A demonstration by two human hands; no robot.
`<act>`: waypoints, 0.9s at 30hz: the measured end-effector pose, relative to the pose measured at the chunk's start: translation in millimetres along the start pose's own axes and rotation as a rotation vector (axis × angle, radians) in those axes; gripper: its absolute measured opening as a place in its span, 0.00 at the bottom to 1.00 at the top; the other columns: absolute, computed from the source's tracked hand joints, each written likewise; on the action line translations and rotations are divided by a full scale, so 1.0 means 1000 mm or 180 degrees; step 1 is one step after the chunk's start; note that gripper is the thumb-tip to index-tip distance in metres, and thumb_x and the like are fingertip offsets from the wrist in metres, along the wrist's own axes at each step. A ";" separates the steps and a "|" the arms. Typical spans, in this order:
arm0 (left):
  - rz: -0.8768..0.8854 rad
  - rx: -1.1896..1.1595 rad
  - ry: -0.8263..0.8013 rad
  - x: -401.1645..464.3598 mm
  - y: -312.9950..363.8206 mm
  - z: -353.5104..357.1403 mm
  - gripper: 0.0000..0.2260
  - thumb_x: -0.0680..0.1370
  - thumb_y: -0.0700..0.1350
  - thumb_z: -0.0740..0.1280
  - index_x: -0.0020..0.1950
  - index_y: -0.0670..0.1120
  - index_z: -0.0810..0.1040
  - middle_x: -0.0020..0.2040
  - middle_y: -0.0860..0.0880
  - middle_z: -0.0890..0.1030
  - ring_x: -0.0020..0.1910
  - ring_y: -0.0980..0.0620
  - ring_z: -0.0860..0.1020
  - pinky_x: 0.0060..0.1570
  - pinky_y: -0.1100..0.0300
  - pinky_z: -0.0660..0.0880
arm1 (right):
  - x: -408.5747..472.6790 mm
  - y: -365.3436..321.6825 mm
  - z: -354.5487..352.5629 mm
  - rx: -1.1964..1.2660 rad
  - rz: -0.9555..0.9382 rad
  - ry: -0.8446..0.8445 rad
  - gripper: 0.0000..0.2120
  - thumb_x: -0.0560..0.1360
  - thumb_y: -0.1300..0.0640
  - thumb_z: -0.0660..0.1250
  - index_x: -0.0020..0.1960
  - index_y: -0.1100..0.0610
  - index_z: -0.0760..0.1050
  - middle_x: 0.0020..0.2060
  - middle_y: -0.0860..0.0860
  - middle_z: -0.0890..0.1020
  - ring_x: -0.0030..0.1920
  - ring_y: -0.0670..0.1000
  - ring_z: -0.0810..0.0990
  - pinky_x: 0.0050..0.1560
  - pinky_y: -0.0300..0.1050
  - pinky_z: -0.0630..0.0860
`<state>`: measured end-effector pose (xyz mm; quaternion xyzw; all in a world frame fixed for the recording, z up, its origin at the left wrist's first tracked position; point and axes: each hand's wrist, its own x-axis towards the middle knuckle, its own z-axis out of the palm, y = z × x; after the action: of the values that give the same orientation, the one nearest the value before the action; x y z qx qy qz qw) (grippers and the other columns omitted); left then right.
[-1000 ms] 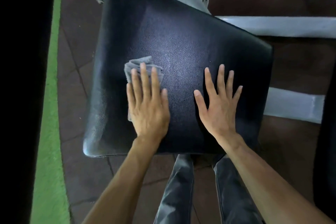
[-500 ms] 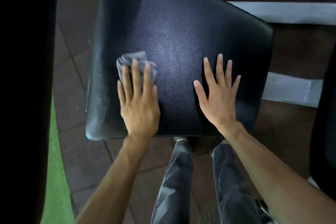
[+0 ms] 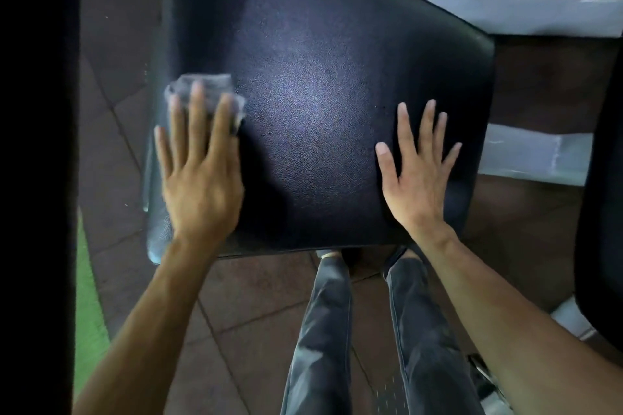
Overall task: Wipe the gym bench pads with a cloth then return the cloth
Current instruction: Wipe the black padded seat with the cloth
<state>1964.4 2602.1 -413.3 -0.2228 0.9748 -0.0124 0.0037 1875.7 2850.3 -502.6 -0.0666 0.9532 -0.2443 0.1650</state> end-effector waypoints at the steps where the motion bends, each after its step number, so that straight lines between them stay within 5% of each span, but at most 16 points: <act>1: -0.0045 -0.0017 -0.0020 -0.020 -0.008 -0.001 0.22 0.86 0.50 0.51 0.81 0.52 0.58 0.82 0.46 0.55 0.81 0.43 0.52 0.78 0.45 0.51 | -0.001 0.000 0.001 0.0013 0.0020 0.0029 0.29 0.82 0.39 0.48 0.80 0.45 0.47 0.80 0.53 0.44 0.79 0.56 0.41 0.74 0.70 0.44; 7: -0.0110 0.0045 -0.0200 -0.092 0.044 0.025 0.24 0.84 0.49 0.56 0.81 0.48 0.59 0.81 0.44 0.55 0.81 0.41 0.52 0.77 0.44 0.51 | -0.011 0.005 0.001 0.0128 0.0031 -0.0026 0.29 0.82 0.39 0.47 0.80 0.45 0.46 0.80 0.52 0.43 0.79 0.54 0.40 0.76 0.67 0.43; 12: 0.0486 -0.0346 -0.0349 -0.056 0.142 0.048 0.24 0.84 0.49 0.52 0.81 0.46 0.57 0.82 0.44 0.53 0.81 0.45 0.48 0.79 0.48 0.47 | -0.031 0.024 0.000 0.0296 0.0157 0.0007 0.28 0.82 0.40 0.47 0.80 0.45 0.48 0.80 0.50 0.45 0.80 0.52 0.40 0.76 0.66 0.43; 17: 0.0475 -0.1621 -0.0757 -0.025 0.174 0.042 0.24 0.84 0.49 0.48 0.81 0.47 0.56 0.82 0.47 0.54 0.81 0.47 0.51 0.78 0.44 0.52 | -0.041 0.036 -0.015 0.0945 0.0601 0.0227 0.27 0.82 0.41 0.50 0.79 0.44 0.49 0.80 0.49 0.45 0.79 0.49 0.40 0.77 0.65 0.45; 20: 0.0660 -0.2448 -0.0251 -0.003 0.137 0.022 0.22 0.84 0.42 0.55 0.79 0.41 0.62 0.79 0.40 0.62 0.78 0.42 0.63 0.73 0.41 0.64 | -0.034 0.015 -0.020 0.1039 0.0271 0.0324 0.28 0.81 0.41 0.51 0.79 0.46 0.49 0.80 0.51 0.46 0.80 0.51 0.41 0.77 0.63 0.46; 23: 0.0219 -0.1615 0.0355 0.032 0.108 0.013 0.20 0.84 0.42 0.56 0.77 0.42 0.67 0.79 0.41 0.63 0.79 0.44 0.60 0.76 0.46 0.59 | -0.019 -0.029 -0.012 0.0823 -0.0053 0.0154 0.30 0.81 0.40 0.49 0.80 0.49 0.48 0.80 0.53 0.45 0.80 0.53 0.40 0.77 0.63 0.46; 27: 0.0531 -0.0817 -0.0026 0.046 0.103 0.027 0.22 0.85 0.45 0.53 0.80 0.47 0.61 0.82 0.45 0.56 0.81 0.48 0.51 0.79 0.45 0.49 | -0.021 -0.067 0.015 0.0279 -0.0127 0.0045 0.31 0.82 0.40 0.47 0.80 0.51 0.47 0.80 0.54 0.45 0.79 0.56 0.41 0.77 0.64 0.48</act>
<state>1878.7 2674.0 -443.2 -0.1398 0.9835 0.1136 -0.0198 1903.7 2789.2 -476.2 -0.0765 0.9413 -0.2894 0.1561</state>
